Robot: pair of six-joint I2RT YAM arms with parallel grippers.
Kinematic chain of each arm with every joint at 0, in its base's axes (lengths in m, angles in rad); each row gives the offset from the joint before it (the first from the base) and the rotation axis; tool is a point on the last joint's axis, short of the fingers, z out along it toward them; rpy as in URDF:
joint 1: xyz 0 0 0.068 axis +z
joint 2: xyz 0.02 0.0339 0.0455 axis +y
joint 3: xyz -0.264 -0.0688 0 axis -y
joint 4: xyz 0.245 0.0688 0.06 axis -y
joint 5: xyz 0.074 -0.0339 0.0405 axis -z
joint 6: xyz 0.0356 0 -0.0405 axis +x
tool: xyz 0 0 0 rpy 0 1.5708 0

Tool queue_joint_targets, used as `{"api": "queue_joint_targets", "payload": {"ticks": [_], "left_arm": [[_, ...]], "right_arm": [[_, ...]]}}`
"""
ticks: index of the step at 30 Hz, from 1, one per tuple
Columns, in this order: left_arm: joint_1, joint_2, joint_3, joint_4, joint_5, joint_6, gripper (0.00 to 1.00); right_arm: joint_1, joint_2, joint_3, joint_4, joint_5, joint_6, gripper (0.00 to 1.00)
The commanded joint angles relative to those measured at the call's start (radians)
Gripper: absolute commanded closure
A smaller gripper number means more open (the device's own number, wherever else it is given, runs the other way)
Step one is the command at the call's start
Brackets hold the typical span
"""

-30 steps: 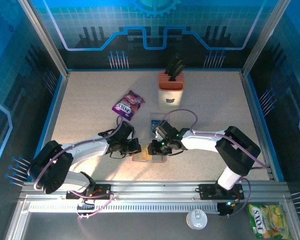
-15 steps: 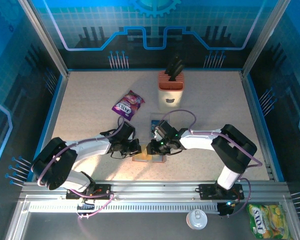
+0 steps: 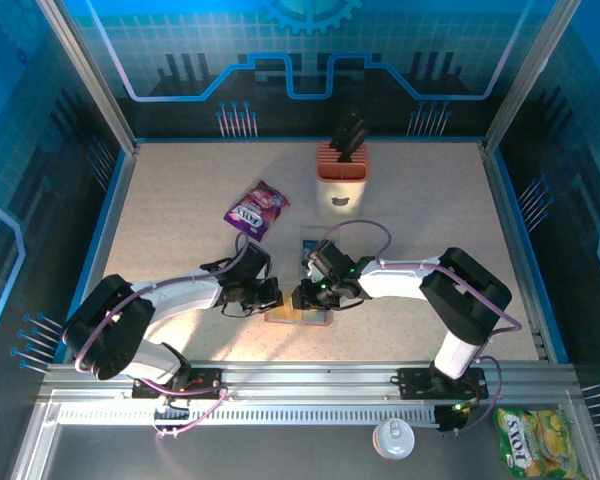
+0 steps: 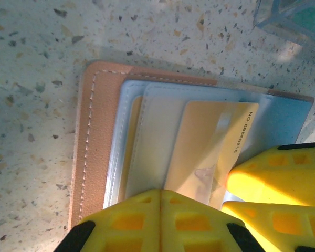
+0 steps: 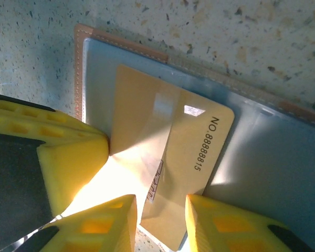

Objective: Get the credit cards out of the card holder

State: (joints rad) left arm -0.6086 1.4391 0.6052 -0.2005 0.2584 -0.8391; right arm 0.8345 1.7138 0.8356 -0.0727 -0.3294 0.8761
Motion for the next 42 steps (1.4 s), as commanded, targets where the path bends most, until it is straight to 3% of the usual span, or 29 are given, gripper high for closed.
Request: {"api": "queue_joint_targets", "payload": {"ticks": [1,13,30,42], "left_arm": [[0.005,0.013,0.015,-0.042,-0.016,-0.008,0.92],[0.004,0.055,0.034,-0.067,-0.01,0.007,0.93],[0.004,0.054,0.025,-0.07,-0.008,0.001,0.93],[0.005,0.055,0.015,-0.062,-0.002,-0.004,0.93]], "right_arm": [[-0.011,-0.039,-0.016,0.017,0.011,0.013,0.69],[-0.025,-0.066,-0.048,-0.018,0.049,0.019,0.69],[-0.026,-0.015,-0.043,0.074,-0.022,0.053,0.71],[-0.029,-0.059,-0.062,0.082,-0.008,0.055,0.88]]}}
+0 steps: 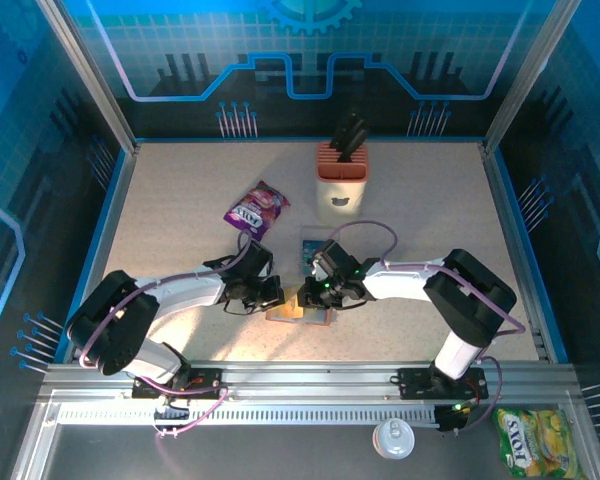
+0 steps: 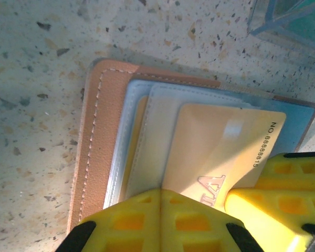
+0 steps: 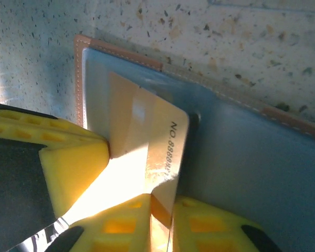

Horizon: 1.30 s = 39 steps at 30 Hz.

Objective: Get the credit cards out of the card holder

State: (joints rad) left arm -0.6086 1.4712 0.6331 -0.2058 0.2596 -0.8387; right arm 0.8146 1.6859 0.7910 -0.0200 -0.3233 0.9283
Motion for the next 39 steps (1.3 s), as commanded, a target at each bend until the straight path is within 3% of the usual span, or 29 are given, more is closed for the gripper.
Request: {"api": "queue_joint_targets", "payload": {"ticks": [1,14,24,31,39], "left_arm": [[0.005,0.021,-0.016,-0.056,-0.002,-0.007,0.93],[0.003,-0.003,-0.039,-0.061,-0.008,-0.016,0.93],[0.003,-0.041,-0.068,-0.057,-0.019,-0.034,0.92],[0.004,-0.04,-0.066,-0.041,-0.022,-0.036,0.89],[0.005,-0.087,-0.04,-0.056,-0.049,-0.031,0.85]], "right_arm": [[-0.01,-0.033,-0.022,0.032,-0.014,0.002,0.89],[-0.027,-0.108,-0.087,0.018,-0.001,-0.003,0.93],[-0.046,-0.195,-0.052,-0.128,0.02,-0.095,0.95],[-0.076,-0.258,0.033,-0.304,0.057,-0.255,0.97],[-0.099,-0.254,0.235,-0.574,0.178,-0.632,1.0]]}}
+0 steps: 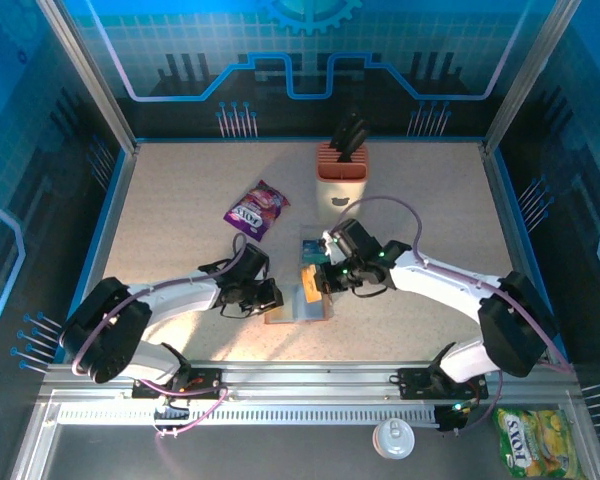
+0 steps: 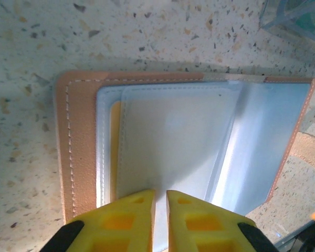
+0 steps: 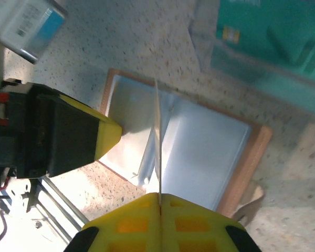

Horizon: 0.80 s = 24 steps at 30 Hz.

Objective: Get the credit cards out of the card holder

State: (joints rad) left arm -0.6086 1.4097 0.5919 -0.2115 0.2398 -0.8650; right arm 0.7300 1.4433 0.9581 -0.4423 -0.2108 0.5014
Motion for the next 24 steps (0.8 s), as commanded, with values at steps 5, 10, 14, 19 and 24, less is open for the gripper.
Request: {"api": "queue_joint_targets", "payload": {"ticks": [5,10,14,19,24], "left_arm": [[0.005,-0.04,0.005,-0.062,-0.033,0.001,0.84],[0.007,-0.032,0.039,-0.068,-0.034,0.003,0.84],[0.008,-0.031,0.054,-0.075,-0.036,0.006,0.84],[0.01,-0.042,0.046,-0.086,-0.044,0.005,0.84],[0.011,-0.059,0.036,-0.093,-0.054,-0.005,0.82]], "right_arm": [[-0.03,0.038,0.212,-0.298,0.12,-0.479,1.0],[-0.044,0.09,0.323,-0.393,0.116,-0.728,1.0],[-0.046,0.146,0.401,-0.46,0.203,-0.912,1.0],[-0.057,0.218,0.503,-0.505,0.29,-1.072,1.0],[-0.095,0.318,0.617,-0.544,0.273,-1.167,1.0]]}}
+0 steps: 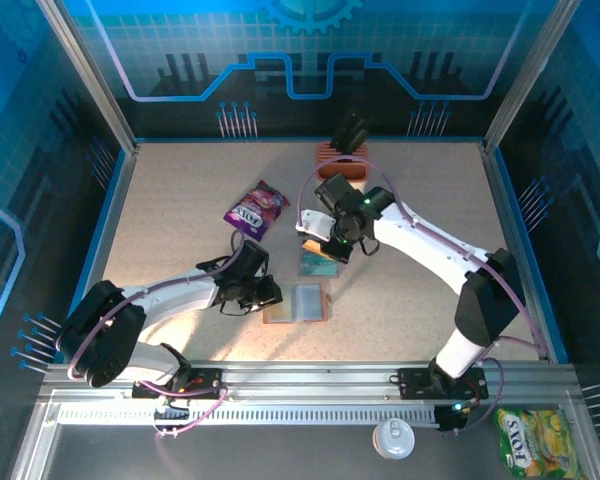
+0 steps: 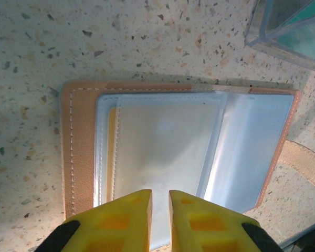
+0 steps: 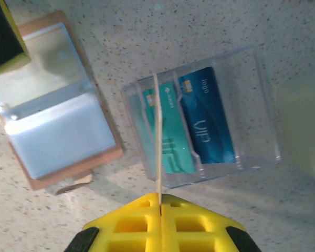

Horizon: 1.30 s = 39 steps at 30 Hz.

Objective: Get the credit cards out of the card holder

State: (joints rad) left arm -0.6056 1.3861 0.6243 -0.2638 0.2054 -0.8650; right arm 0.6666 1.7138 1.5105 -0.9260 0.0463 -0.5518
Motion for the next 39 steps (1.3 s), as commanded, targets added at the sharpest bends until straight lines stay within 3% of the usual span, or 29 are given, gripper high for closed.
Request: {"api": "queue_joint_targets", "payload": {"ticks": [1,9,21,28,39], "left_arm": [[0.008,-0.04,0.002,-0.044,-0.025,-0.008,0.82],[0.012,-0.055,0.001,-0.064,-0.05,-0.023,0.82],[0.017,-0.008,0.047,-0.101,-0.06,-0.011,0.82],[0.019,0.061,0.07,-0.066,-0.031,-0.014,0.81],[0.019,0.087,0.074,-0.052,-0.026,-0.008,0.8]], "right_arm": [[-0.042,0.068,0.093,-0.071,0.01,-0.126,1.0],[-0.106,0.231,0.269,-0.144,-0.023,-0.2,1.0],[-0.13,0.369,0.369,-0.163,-0.036,-0.244,1.0],[-0.131,0.367,0.382,-0.117,0.013,-0.224,0.83],[-0.121,0.347,0.369,-0.035,0.019,-0.193,0.86]]}}
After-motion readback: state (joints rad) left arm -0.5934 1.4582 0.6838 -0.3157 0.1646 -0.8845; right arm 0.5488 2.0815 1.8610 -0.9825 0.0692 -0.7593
